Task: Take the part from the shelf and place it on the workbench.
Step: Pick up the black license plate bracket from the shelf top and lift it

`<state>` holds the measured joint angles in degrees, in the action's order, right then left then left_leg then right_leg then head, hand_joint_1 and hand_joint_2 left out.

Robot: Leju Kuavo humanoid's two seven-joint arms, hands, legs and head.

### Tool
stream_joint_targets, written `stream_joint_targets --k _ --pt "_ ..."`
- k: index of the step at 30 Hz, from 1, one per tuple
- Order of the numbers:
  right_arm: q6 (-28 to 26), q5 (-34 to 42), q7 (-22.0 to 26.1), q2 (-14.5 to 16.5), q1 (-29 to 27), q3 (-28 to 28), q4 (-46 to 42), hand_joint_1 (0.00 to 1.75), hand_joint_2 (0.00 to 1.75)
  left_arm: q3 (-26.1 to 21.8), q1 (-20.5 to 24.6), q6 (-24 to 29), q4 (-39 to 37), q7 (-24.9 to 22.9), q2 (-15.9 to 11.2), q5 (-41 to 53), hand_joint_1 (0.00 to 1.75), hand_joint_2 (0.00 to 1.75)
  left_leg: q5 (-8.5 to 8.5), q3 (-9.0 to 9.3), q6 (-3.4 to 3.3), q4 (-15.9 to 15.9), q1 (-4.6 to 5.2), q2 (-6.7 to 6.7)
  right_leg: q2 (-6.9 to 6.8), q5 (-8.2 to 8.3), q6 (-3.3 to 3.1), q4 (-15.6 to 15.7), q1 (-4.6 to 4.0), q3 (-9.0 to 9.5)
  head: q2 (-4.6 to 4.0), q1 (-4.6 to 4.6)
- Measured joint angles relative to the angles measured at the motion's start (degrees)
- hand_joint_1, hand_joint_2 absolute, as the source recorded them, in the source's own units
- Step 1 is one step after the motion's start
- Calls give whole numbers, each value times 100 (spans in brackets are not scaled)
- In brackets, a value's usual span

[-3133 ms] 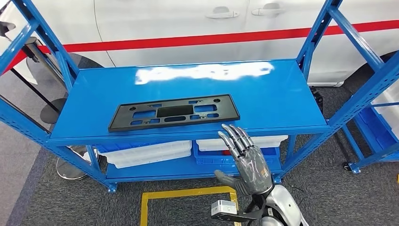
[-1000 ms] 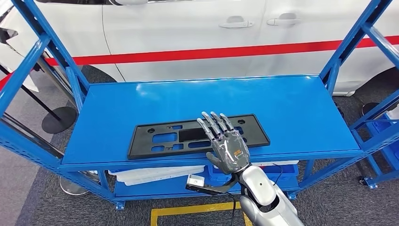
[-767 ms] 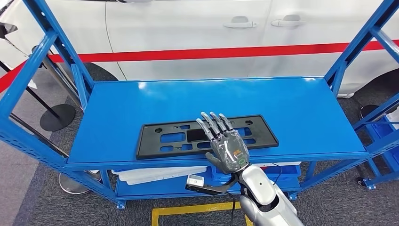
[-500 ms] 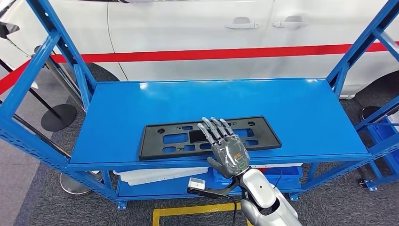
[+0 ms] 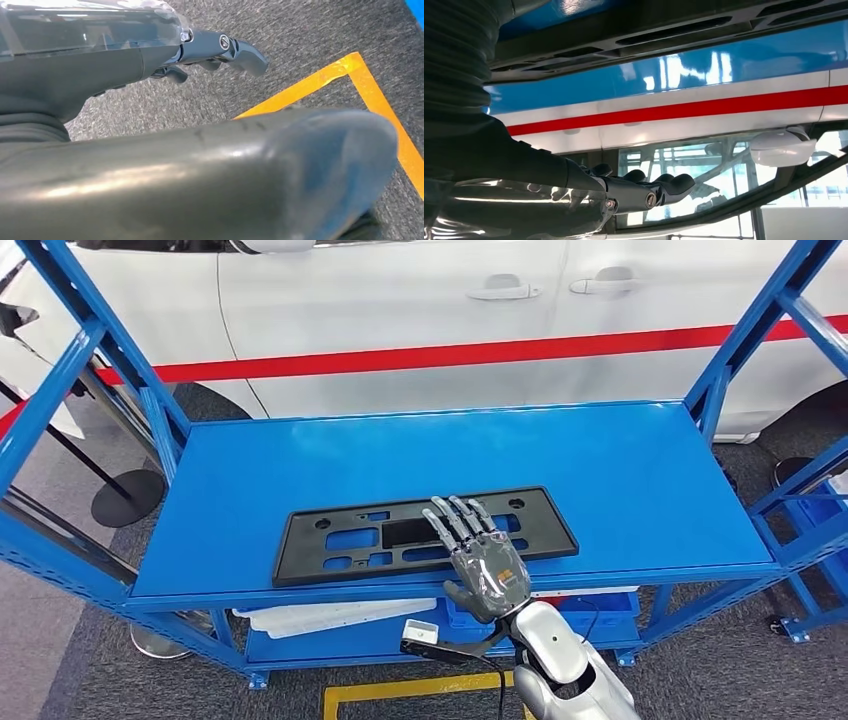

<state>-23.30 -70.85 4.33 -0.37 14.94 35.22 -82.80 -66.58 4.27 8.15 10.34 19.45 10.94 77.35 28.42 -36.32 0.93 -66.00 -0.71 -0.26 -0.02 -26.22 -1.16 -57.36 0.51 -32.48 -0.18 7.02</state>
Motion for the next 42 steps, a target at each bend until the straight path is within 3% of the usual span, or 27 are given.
stream_joint_targets --k 2,5,7,8,10,11,12,13,14,15,17,18,22,24,26,27,28,29,31,33,37,39,41,42 --pt "0 16 8 -5 -7 -9 34 0 175 5 7 -3 0 17 -1 -1 0 0 -226 317 -43 660 13 1 9 -33 46 -36 -19 6 1 0" --pt "-7 77 59 -20 -24 -21 104 0 175 9 1 -2 0 59 -1 -10 0 0 -230 377 -126 798 27 -12 10 -38 128 -43 -33 -4 1 -1" --pt "-14 111 97 -32 -25 -24 158 0 175 9 -4 -1 0 75 1 -19 0 0 -260 394 -197 847 9 -10 10 -136 190 -160 -19 -50 0 -2" --pt "-17 126 111 -38 -20 -26 187 0 175 9 -3 1 0 80 1 -23 0 0 -274 402 -230 871 -2 -6 10 -268 222 -369 -10 -146 0 -2" --pt "-18 165 128 -44 -10 -28 272 0 175 9 -1 4 0 83 2 -32 0 0 -280 401 -264 879 -3 -1 8 -623 272 -1091 9 -497 1 -2" --pt "-15 186 131 -45 -1 -29 335 0 175 9 -5 5 0 81 2 -36 0 0 -279 399 -268 878 -2 -1 8 -748 291 -1454 19 -681 1 -2" --pt "-10 205 131 -46 13 -29 404 0 175 9 -9 5 0 78 3 -37 0 0 -277 401 -267 877 -1 -2 6 -771 302 -1659 29 -792 1 -2" --pt "-5 221 130 -45 38 -29 468 0 175 10 -12 5 0 75 3 -36 0 0 -275 404 -264 874 -1 -6 5 -684 306 -1647 37 -800 0 -2" --pt "-1 232 130 -44 71 -29 524 0 175 10 -13 5 0 73 3 -36 0 0 -270 413 -257 871 -1 -11 4 -501 301 -1404 45 -694 0 -2" --pt "2 241 129 -41 110 -29 566 0 175 12 -11 5 0 72 5 -35 0 0 -262 423 -244 867 -1 -16 4 -277 289 -1003 51 -504 0 -2" --pt "4 256 129 -31 189 -28 631 0 175 13 -6 5 0 72 7 -35 0 0 -241 428 -198 850 20 -23 8 -16 247 -291 34 -168 0 -2" --pt "6 263 128 -25 216 -28 660 0 175 13 -6 5 0 72 8 -35 0 0 -234 426 -169 846 29 -25 12 18 221 -118 19 -91 1 -1" --pt "39 293 89 45 336 -27 830 0 175 16 -5 5 0 81 8 -27 0 0 -146 390 -33 757 15 -19 16 28 73 -34 13 -71 -1 -2" --pt "51 296 40 141 501 -27 1007 0 175 19 -5 5 0 96 8 -22 0 0 150 170 16 260 3 -12 8 41 3 -13 20 -65 -1 -1" --pt "38 317 10 250 715 -26 1284 0 175 20 -9 5 0 103 7 -37 0 0 487 -198 46 -523 3 -10 6 38 -26 -16 2 -67 1 0" --pt "27 347 5 304 830 -25 1448 0 175 20 -14 5 0 99 7 -49 0 0 547 -328 54 -785 3 -10 5 37 -30 -18 -7 -65 1 -1" --pt "17 389 5 360 950 -21 1616 0 175 20 -18 7 0 89 6 -68 0 0 489 -360 53 -829 3 -10 6 35 -32 -21 -15 -61 0 -1" --pt "10 437 7 421 1068 -16 1775 0 175 20 -20 10 0 75 5 -87 0 0 327 -284 43 -640 3 -9 7 32 -34 -26 -22 -55 0 -1" --pt "15 515 9 549 1303 2 2048 0 175 16 -21 24 0 44 5 -124 0 0 -84 61 -6 137 10 -5 14 18 -28 -42 -38 -44 0 -1" --pt "33 567 9 681 1515 22 2292 0 175 3 -14 45 0 17 5 -154 0 0 -268 302 -59 696 31 -4 21 9 2 -65 -62 -65 1 -1" --pt "69 613 3 922 1806 75 2721 164 175 -33 -29 82 0 -14 9 -189 0 0 -304 339 -157 843 18 -11 15 -36 107 -119 -67 -108 0 -1" --pt "98 621 -1 1015 1934 111 2914 174 175 -38 -22 92 0 -17 16 -204 0 0 -331 355 -217 885 -11 -3 13 -283 165 -501 -50 -278 0 -2" --pt "124 674 10 1071 2035 152 3107 175 175 -39 -14 97 0 -17 27 -222 0 0 -333 348 -238 887 -9 -2 11 -633 207 -1265 -20 -642 0 -2" --pt "132 716 24 1090 2067 172 3200 175 175 -40 -16 101 0 -16 31 -231 0 0 -332 348 -238 886 -9 -4 10 -727 225 -1586 -1 -804 0 -2"
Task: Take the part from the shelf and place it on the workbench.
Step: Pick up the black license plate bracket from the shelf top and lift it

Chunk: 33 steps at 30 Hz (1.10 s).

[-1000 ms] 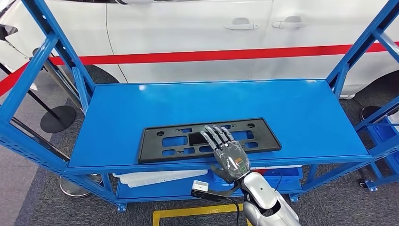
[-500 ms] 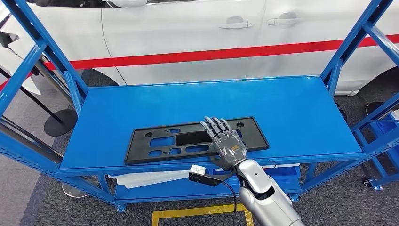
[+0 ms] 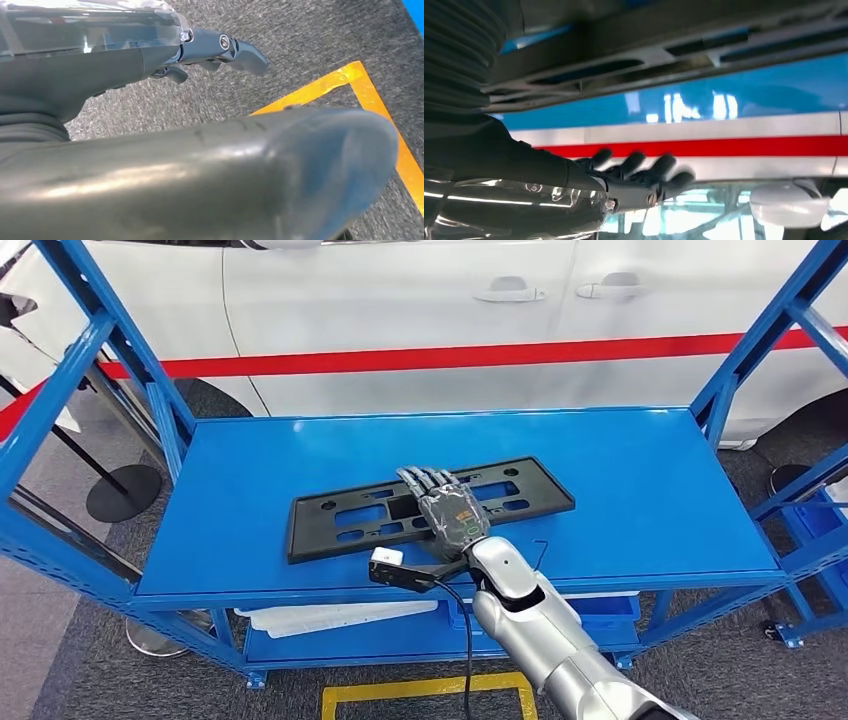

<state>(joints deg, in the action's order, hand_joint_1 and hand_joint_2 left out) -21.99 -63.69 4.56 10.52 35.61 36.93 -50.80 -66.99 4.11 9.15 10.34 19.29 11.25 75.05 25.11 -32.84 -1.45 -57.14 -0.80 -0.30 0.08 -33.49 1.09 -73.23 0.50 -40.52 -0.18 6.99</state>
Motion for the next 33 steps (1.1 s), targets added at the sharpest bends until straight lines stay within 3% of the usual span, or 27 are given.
stream_joint_targets --k 1,2,5,7,9,11,12,14,16,17,18,20,22,26,28,30,31,32,33 --pt "5 49 15 15 26 19 90 175 175 -3 -4 12 0 0 5 -10 0 0 3 2 3 -3 -2 -4 -2 22 15 -128 19 -75 1 0" --pt "13 93 32 31 57 34 170 175 175 -9 -9 39 0 -3 13 -27 0 0 10 7 12 -10 -5 -10 -4 164 25 -3 40 -32 1 0" --pt "38 213 78 73 189 70 327 175 175 -34 -10 154 0 -14 55 -70 0 0 56 10 78 -63 -3 -21 -5 712 22 1106 71 462 1 0" --pt "45 318 100 87 283 106 417 175 175 -46 -9 200 0 -15 79 -79 0 0 75 -12 143 -86 11 -20 5 767 -20 1428 46 596 1 1" --pt "43 441 108 94 351 150 501 175 175 -63 -15 218 0 -16 96 -87 0 0 76 -12 213 -75 9 -19 16 767 -90 1445 27 592 1 2" --pt "34 529 111 98 418 198 567 175 175 -82 -22 228 0 -17 107 -99 0 0 193 -59 270 -208 -8 -11 11 786 -170 1484 38 612 1 3" --pt "34 557 112 100 451 227 597 175 175 -89 -23 232 0 -18 111 -103 0 0 334 -154 290 -432 -13 -7 4 794 -204 1503 45 623 1 3" --pt "39 607 114 99 492 276 665 175 175 -104 -29 238 0 -19 116 -107 0 0 703 -508 313 -1199 -20 -1 -10 790 -246 1507 31 630 1 3" --pt "51 688 124 96 522 330 736 175 175 -125 -47 245 0 -19 116 -111 0 0 845 -778 319 -1753 -22 0 -11 781 -262 1500 6 637 1 2" --pt "60 740 134 94 550 362 770 175 175 -133 -58 252 0 -17 116 -115 0 0 746 -762 310 -1706 -21 0 -4 775 -268 1495 -3 645 1 2" --pt "70 798 146 93 586 400 801 175 175 -138 -64 263 0 -16 116 -119 0 0 552 -638 290 -1428 -21 0 6 768 -269 1489 -10 658 1 2" --pt "94 905 164 92 670 469 859 175 175 -144 -65 284 0 -13 116 -125 0 0 175 -264 234 -612 -6 2 25 749 -252 1475 -28 677 0 2" --pt "113 988 171 81 740 527 912 175 175 -148 -58 300 0 -8 121 -129 0 0 64 -69 188 -174 20 1 39 745 -207 1464 -45 663 0 3" --pt "122 1147 209 57 845 628 1008 175 175 -160 -67 330 0 -2 140 -151 0 0 21 -39 84 -67 5 10 42 682 -86 1383 -40 621 1 2" --pt "113 1236 217 43 885 672 1051 175 175 -166 -64 352 0 1 157 -166 0 0 -10 -30 31 -29 -15 24 33 383 -35 902 -24 406 1 2" --pt "100 1366 246 21 893 710 1095 175 175 -172 -68 372 0 3 167 -179 0 0 -14 -42 17 -30 -15 25 28 45 3 133 -2 38 1 2" --pt "92 1458 274 10 892 723 1113 175 175 -176 -74 380 0 3 171 -185 0 0 -14 -41 18 -33 -15 24 26 -1 18 -105 13 -80 1 2" --pt "84 1572 313 1 897 733 1126 175 175 -180 -78 390 0 3 174 -192 0 0 -11 -38 22 -37 -18 22 24 61 30 -137 30 -100 1 2" --pt "72 1703 360 -6 908 739 1131 175 175 -184 -81 398 0 3 176 -198 0 0 -4 -31 31 -45 -21 18 21 227 36 76 47 1 1 2"
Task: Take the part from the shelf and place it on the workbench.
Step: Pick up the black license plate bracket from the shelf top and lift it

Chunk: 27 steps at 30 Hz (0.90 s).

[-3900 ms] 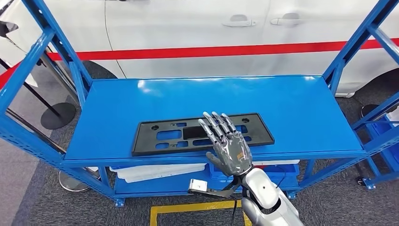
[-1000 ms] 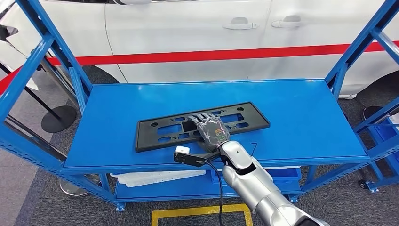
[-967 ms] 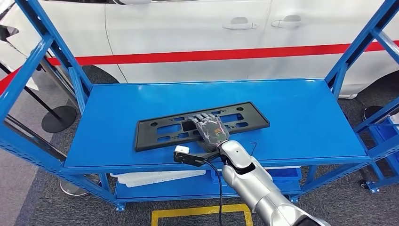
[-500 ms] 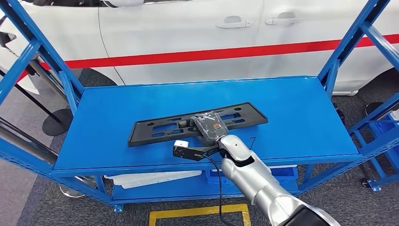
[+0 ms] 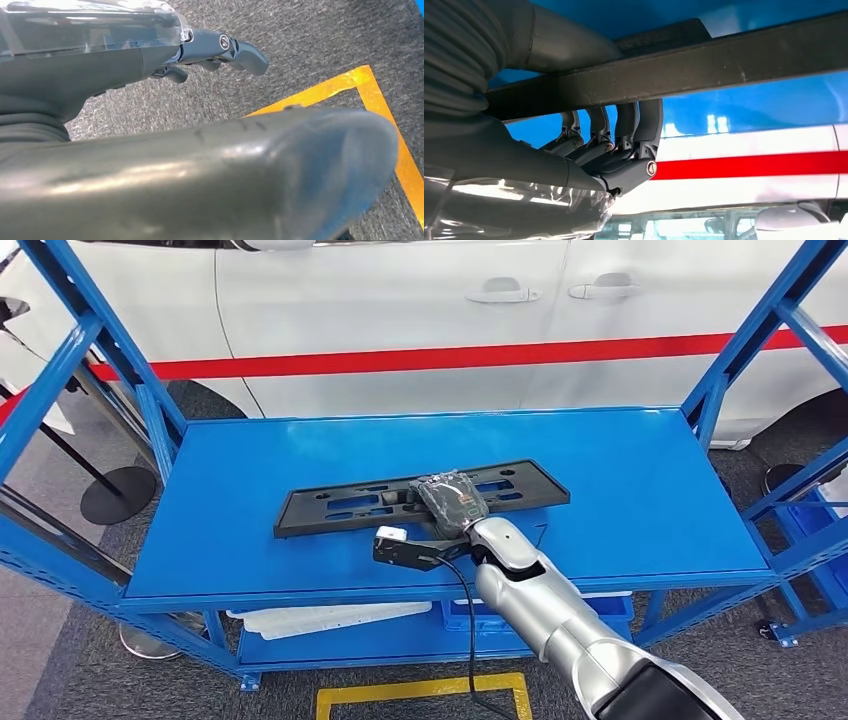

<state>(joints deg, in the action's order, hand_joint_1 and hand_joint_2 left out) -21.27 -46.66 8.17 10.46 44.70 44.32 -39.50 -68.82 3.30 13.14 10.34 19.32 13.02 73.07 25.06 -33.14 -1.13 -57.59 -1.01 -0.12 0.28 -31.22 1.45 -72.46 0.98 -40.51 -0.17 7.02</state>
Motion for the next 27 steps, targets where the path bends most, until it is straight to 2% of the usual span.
stream_joint_targets --k 2,3,4,7,9,10,12,13,14,15,17,18,19,22,24,25,27 --pt "-33 338 109 -19 47 5 -30 175 175 -8 1 20 0 0 10 -17 0 0 28 7 42 -34 2 -6 -5 380 -5 806 17 390 0 0" --pt "-54 540 168 -31 75 4 -78 175 175 -15 2 33 0 -1 16 -25 0 0 42 2 72 -54 10 -8 -2 487 -23 1122 12 536 0 0" --pt "-77 773 221 -53 101 0 -158 175 175 -25 3 52 0 -2 22 -31 0 0 53 -5 104 -68 20 -8 3 528 -44 1307 0 616 0 0" --pt "-187 1542 327 -167 132 -47 -597 175 175 -65 3 113 0 -15 35 -45 0 0 63 -12 206 -71 9 -7 10 541 -144 1373 -20 624 0 0" --pt "-268 1967 311 -269 133 -132 -1057 175 175 -88 2 139 0 -13 38 -54 0 0 227 -102 259 -281 -9 -4 -1 569 -223 1406 -4 627 0 0" --pt "-303 2123 288 -327 116 -189 -1329 175 175 -96 1 148 0 -2 38 -54 0 0 405 -224 275 -566 -15 -2 -8 578 -250 1415 0 626 0 0" --pt "-377 2317 248 -468 14 -327 -1928 175 175 -102 -1 142 0 40 37 -45 0 0 781 -560 298 -1342 -16 -1 -21 575 -278 1411 -16 617 0 0" --pt "-404 2383 233 -545 -66 -408 -2244 175 175 -103 -2 124 0 64 35 -37 0 0 870 -687 304 -1633 -16 -1 -26 571 -283 1406 -25 617 0 0" --pt "-425 2445 225 -620 -152 -490 -2545 175 175 -103 -3 101 0 88 33 -25 0 0 844 -723 302 -1719 -16 -1 -30 565 -287 1400 -30 618 0 0" --pt "-435 2518 224 -688 -240 -575 -2841 175 175 -103 -3 79 0 110 30 -14 0 0 710 -657 292 -1578 -16 -1 -28 557 -285 1394 -33 622 0 0" --pt "-435 2685 253 -822 -416 -774 -3433 175 175 -102 -2 54 0 158 20 -1 0 0 311 -312 240 -833 -12 -3 -21 535 -265 1380 -34 631 0 0" --pt "-432 2770 278 -887 -506 -891 -3729 175 175 -102 -2 46 0 183 14 3 0 0 178 -150 211 -480 1 -5 -17 526 -243 1369 -41 625 0 0" --pt "-424 2843 306 -954 -608 -1016 -4014 175 175 -101 -2 35 0 208 9 6 0 0 116 -49 183 -249 16 -6 -17 526 -215 1363 -45 612 0 0" --pt "-357 2997 422 -1114 -1064 -1388 -4818 175 175 -99 -18 -26 0 296 -2 31 0 0 119 -5 111 -88 37 -24 -29 542 -113 1388 -51 596 0 -1" --pt "-274 3076 517 -1205 -1389 -1617 -5330 175 175 -94 -31 -66 0 334 -8 64 0 0 80 38 43 -1 13 -26 -29 439 -47 1282 -45 562 0 -2" --pt "-235 3106 557 -1249 -1518 -1721 -5548 175 175 -90 -30 -74 0 342 -9 78 0 0 65 60 13 35 2 -21 -25 311 -21 1083 -42 471 0 -2" --pt "-173 3168 641 -1329 -1815 -1932 -5914 175 175 -83 -22 -77 0 357 -11 91 0 0 64 72 -21 46 7 -16 -23 -20 11 405 -26 147 0 -2"
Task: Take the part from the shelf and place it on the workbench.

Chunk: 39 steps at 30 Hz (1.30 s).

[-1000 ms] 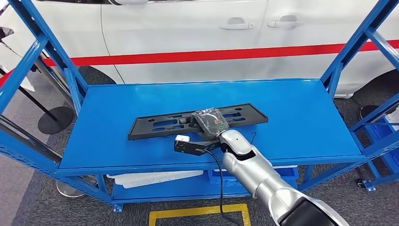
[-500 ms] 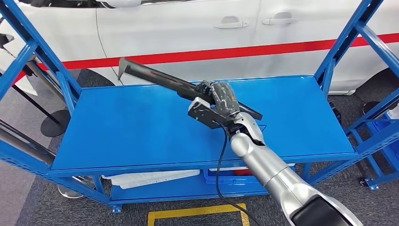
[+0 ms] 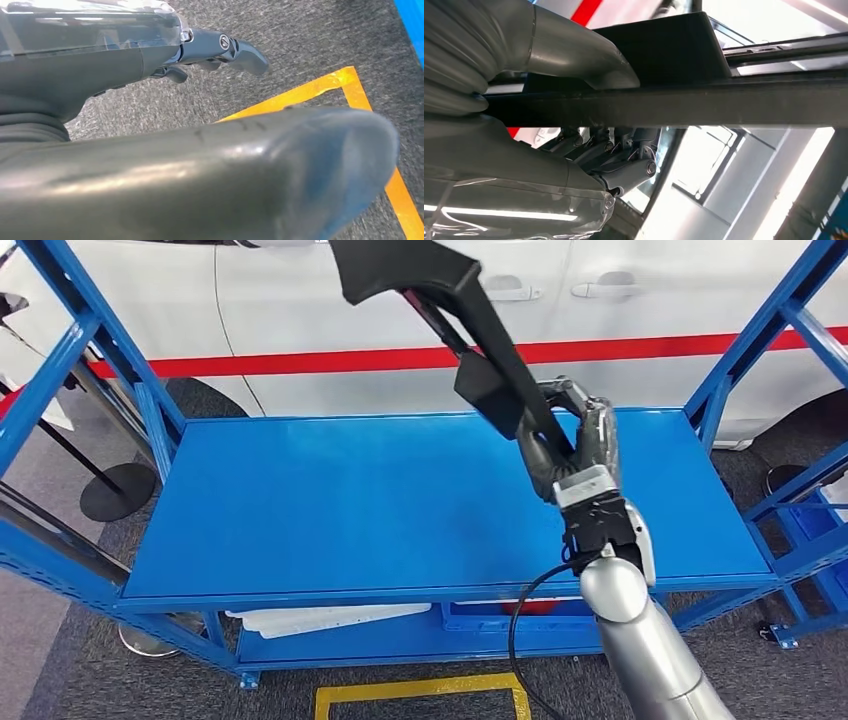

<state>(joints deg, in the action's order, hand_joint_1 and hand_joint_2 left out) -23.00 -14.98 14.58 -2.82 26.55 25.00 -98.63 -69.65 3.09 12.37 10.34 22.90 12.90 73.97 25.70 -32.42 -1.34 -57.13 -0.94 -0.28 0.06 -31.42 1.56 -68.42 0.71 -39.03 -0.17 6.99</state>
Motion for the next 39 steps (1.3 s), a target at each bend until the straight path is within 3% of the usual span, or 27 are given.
stream_joint_targets --k 1,2,3,5,7,11,12,13,15,17,18,19,22,23,26,28,31,32,33,34,37,39 --pt "24 47 53 -36 -188 -110 -165 175 175 2 1 0 0 16 -3 -1 0 0 6 4 -13 -1 1 -4 -1 -107 9 -314 6 -154 0 0" --pt "49 118 114 -72 -396 -221 -317 175 175 3 -3 0 0 37 -7 -3 0 0 14 12 -19 -4 1 -11 -1 -110 15 -465 13 -232 0 0" --pt "78 207 174 -105 -584 -322 -445 175 175 3 -8 0 0 55 -11 -5 0 0 23 20 -18 -10 1 -19 -2 -9 16 -399 20 -207 0 0" --pt "138 406 274 -157 -887 -492 -661 175 175 3 -12 0 0 70 -19 -4 0 0 54 36 8 -36 1 -27 -8 358 0 273 34 108 0 0" --pt "179 559 353 -186 -1109 -619 -846 175 175 4 -7 1 0 61 -28 2 0 0 97 34 62 -74 25 -25 -5 557 -37 859 16 395 0 0" --pt "204 719 460 -212 -1481 -779 -1096 175 175 5 2 14 0 36 -50 3 0 0 157 52 183 -97 36 -14 15 569 -153 990 3 453 0 1" --pt "214 775 505 -216 -1571 -810 -1154 175 175 5 4 12 0 26 -55 2 0 0 242 27 213 -181 33 -11 7 576 -187 1002 11 462 0 1" --pt "227 837 569 -218 -1669 -836 -1215 175 175 5 6 2 0 13 -61 2 0 0 392 -44 238 -373 29 -8 -6 586 -216 1014 19 471 0 1" --pt "264 990 747 -219 -1922 -888 -1344 175 175 5 5 -37 0 -25 -87 1 0 0 813 -326 269 -1083 24 -1 -30 590 -246 1012 11 473 0 2" --pt "318 1150 941 -225 -2201 -938 -1444 175 175 5 -1 -65 0 -71 -118 2 0 0 1031 -546 274 -1667 24 -1 -42 590 -255 1000 -8 462 0 2" --pt "349 1221 1033 -232 -2319 -956 -1487 175 175 5 -5 -69 0 -98 -131 2 0 0 978 -526 263 -1674 26 -1 -40 589 -256 991 -16 456 0 2" --pt "379 1277 1117 -239 -2418 -965 -1529 175 175 5 -7 -69 0 -121 -144 3 0 0 819 -389 237 -1432 30 -1 -34 589 -257 984 -24 454 0 2" --pt "459 1396 1285 -254 -2621 -972 -1655 175 175 5 8 -54 0 -174 -190 1 0 0 356 194 114 -293 71 -2 -12 604 -235 967 -46 451 0 2" --pt "481 1426 1315 -255 -2661 -972 -1684 175 175 5 14 -46 0 -183 -201 -2 0 0 311 273 87 -116 91 -2 -10 619 -213 963 -45 445 0 2" --pt "536 1496 1391 -261 -2750 -972 -1757 175 175 5 14 -32 0 -223 -217 -13 0 0 219 258 28 -28 102 9 -5 660 -106 966 -29 423 0 1" --pt "557 1518 1438 -267 -2786 -972 -1804 175 175 5 20 -26 0 -260 -228 -17 0 0 110 210 -44 32 70 31 -1 431 -51 766 -22 333 0 -1" --pt "567 1557 1485 -275 -2839 -972 -1828 175 175 5 26 -24 0 -285 -239 -22 0 0 -12 66 -99 34 73 46 0 -274 13 -240 15 1 0 -1" --pt "573 1574 1494 -277 -2863 -972 -1828 175 175 4 23 -23 0 -291 -240 -23 0 0 -44 9 -91 21 76 49 -2 -386 36 -511 27 -53 0 -2" --pt "584 1588 1503 -277 -2885 -972 -1828 175 175 4 22 -21 0 -298 -241 -27 0 0 -71 -47 -81 0 76 50 -3 -376 55 -580 41 -5 0 -2" --pt "598 1597 1514 -277 -2900 -971 -1831 175 175 3 22 -19 0 -304 -242 -34 0 0 -94 -103 -68 -29 73 51 -4 -267 71 -414 58 159 0 -2" --pt "648 1607 1553 -277 -2920 -966 -1864 175 175 -1 26 -9 0 -324 -245 -60 0 0 -140 -238 -6 -138 71 45 5 70 64 722 81 905 0 -2" --pt "673 1615 1584 -277 -2943 -964 -1884 175 175 -5 26 3 0 -337 -249 -72 0 0 -192 -279 69 -170 78 34 25 101 -4 1001 47 1039 -1 -2"
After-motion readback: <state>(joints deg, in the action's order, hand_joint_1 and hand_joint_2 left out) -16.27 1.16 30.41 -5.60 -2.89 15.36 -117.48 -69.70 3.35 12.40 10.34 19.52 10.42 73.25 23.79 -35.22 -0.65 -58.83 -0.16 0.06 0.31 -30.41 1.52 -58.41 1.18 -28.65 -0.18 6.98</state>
